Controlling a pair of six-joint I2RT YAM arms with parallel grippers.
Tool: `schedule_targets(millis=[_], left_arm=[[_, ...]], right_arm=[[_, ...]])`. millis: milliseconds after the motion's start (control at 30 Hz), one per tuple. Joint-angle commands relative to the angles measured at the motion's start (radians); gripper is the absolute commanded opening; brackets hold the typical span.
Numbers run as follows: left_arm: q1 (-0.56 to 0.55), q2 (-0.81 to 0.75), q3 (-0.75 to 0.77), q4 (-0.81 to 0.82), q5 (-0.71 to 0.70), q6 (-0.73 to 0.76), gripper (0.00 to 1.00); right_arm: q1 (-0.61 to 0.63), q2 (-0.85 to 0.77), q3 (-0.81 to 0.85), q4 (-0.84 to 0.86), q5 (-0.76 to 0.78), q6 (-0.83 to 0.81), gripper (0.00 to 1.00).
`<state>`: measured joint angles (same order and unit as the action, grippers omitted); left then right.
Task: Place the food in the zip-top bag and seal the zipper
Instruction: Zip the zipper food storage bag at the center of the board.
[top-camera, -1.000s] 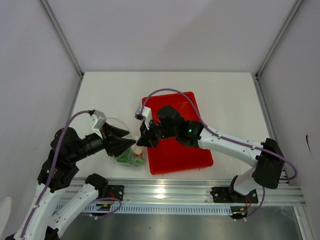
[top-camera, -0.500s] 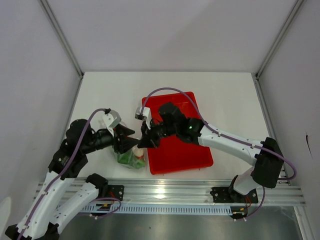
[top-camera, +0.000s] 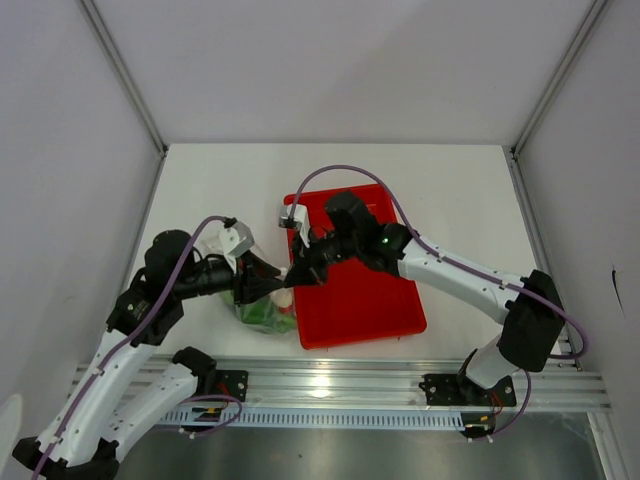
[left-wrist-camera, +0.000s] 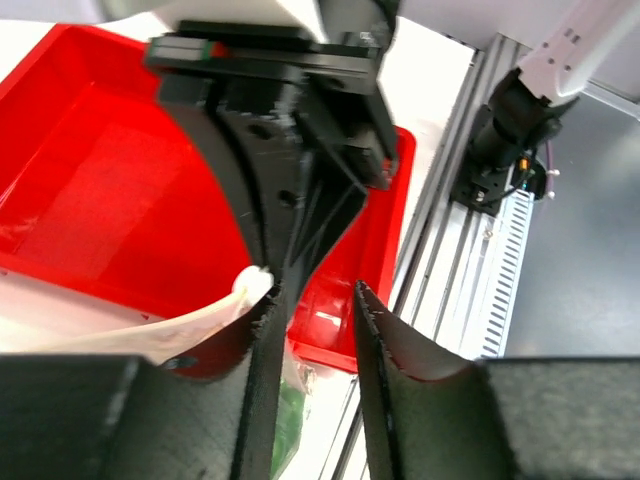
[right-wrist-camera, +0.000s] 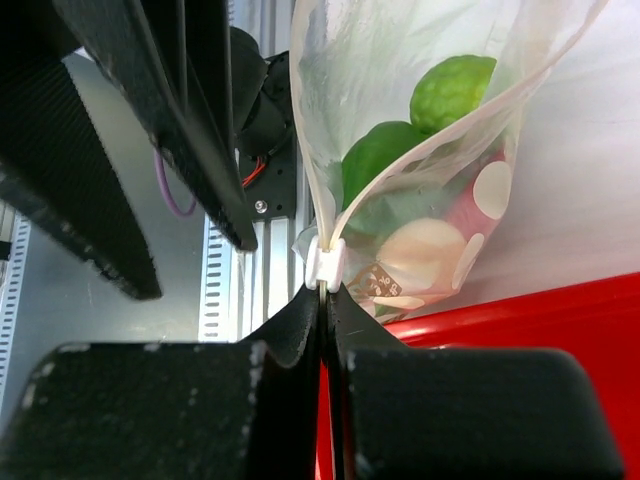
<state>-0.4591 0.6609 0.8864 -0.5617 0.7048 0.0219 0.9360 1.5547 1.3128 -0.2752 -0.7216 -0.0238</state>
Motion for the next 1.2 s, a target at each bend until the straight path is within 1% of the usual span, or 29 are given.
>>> schedule_targets(millis=[0, 267, 400, 533, 600, 667, 733, 833, 967, 1067, 1100, 1167], left_arm=[[-0.004, 0.016, 0.002, 0.025, 0.087, 0.049, 0.37], [-0.004, 0.046, -0.009, 0.048, 0.027, 0.042, 0.43], [-0.004, 0.057, 0.002, 0.051, -0.048, 0.041, 0.48], [-0.004, 0.055, -0.006, 0.051, -0.077, 0.044, 0.48], [-0.004, 0.045, -0.01, 0.049, -0.106, 0.03, 0.48], [-0.003, 0.022, -0.024, 0.077, -0.171, 0.018, 0.48], [-0.003, -0.009, -0.043, 0.103, -0.177, 0.012, 0.51], [-0.003, 0.014, -0.026, 0.097, -0.15, 0.009, 0.51], [-0.003, 0.036, -0.027, 0.095, -0.073, 0.021, 0.47], [0.0, 0.039, -0.043, 0.106, -0.016, 0.021, 0.41], [0.002, 0.037, -0.05, 0.111, 0.014, 0.021, 0.37], [0.005, 0.037, -0.064, 0.111, 0.047, 0.019, 0.34]], right_arm=[[-0.005, 0.015, 0.066, -0.002, -0.07, -0.041, 0.0], [-0.006, 0.034, 0.082, -0.009, -0.091, -0.05, 0.0], [-0.005, 0.036, 0.086, -0.012, -0.096, -0.047, 0.0], [-0.005, 0.031, 0.088, -0.012, -0.099, -0.045, 0.0], [-0.005, 0.03, 0.088, -0.015, -0.101, -0.045, 0.0], [-0.003, 0.031, 0.089, -0.015, -0.101, -0.045, 0.0], [0.0, 0.033, 0.089, -0.015, -0.102, -0.044, 0.0], [0.004, 0.036, 0.091, -0.016, -0.104, -0.045, 0.0], [0.006, 0.035, 0.098, -0.027, -0.104, -0.05, 0.0], [0.004, 0.03, 0.098, -0.038, -0.104, -0.056, 0.0], [0.004, 0.028, 0.097, -0.038, -0.104, -0.057, 0.0], [0.003, 0.028, 0.097, -0.042, -0.105, -0.061, 0.0]])
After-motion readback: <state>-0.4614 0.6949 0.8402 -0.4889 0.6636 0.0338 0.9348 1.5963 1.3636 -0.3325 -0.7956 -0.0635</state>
